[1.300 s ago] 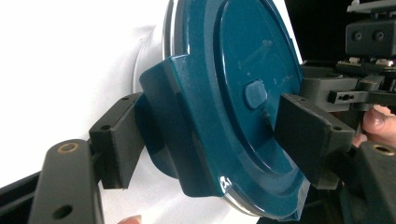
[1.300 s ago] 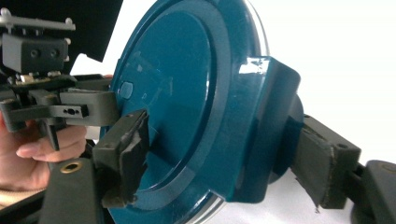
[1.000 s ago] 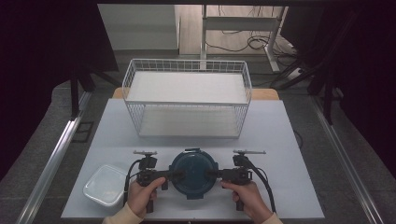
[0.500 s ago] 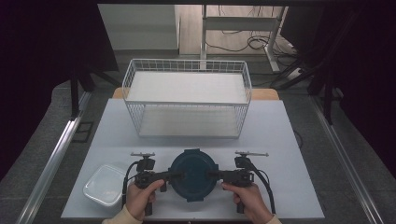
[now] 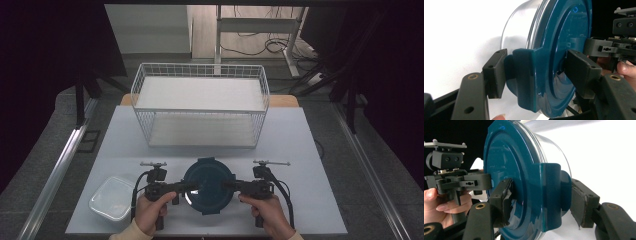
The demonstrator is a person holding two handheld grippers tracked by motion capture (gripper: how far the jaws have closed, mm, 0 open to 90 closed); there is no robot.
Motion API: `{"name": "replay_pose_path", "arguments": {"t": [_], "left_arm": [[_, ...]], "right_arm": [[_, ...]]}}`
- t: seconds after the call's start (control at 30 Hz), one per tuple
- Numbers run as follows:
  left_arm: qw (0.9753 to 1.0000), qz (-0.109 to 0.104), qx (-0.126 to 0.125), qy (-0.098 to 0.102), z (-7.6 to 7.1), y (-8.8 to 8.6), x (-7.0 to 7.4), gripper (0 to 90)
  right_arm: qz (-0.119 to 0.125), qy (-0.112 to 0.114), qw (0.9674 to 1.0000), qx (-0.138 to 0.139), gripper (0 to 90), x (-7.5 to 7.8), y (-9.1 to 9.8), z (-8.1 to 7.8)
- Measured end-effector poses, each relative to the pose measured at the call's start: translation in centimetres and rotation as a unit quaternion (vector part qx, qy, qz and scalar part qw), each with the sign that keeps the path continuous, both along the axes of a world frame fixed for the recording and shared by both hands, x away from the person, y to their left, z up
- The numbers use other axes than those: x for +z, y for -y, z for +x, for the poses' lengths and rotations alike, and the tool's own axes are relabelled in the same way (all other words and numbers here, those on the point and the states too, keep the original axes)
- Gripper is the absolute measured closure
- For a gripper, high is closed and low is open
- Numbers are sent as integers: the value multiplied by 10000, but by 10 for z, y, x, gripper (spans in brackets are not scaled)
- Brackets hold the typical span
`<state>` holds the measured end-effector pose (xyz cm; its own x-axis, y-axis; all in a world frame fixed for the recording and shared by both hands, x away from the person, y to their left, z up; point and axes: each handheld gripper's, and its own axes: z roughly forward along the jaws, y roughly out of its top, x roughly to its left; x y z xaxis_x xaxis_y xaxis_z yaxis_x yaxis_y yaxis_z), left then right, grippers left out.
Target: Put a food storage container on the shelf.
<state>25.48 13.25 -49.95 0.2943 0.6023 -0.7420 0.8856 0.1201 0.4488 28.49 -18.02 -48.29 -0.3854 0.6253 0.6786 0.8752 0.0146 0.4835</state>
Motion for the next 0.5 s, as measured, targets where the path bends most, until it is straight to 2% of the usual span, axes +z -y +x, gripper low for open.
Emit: {"name": "replay_pose_path", "arguments": {"t": [0.5], "left_arm": [[9997,38,-24,234,1,-1,16,379]], "right_arm": [[78,103,9999,-3,403,12,1,1]]}}
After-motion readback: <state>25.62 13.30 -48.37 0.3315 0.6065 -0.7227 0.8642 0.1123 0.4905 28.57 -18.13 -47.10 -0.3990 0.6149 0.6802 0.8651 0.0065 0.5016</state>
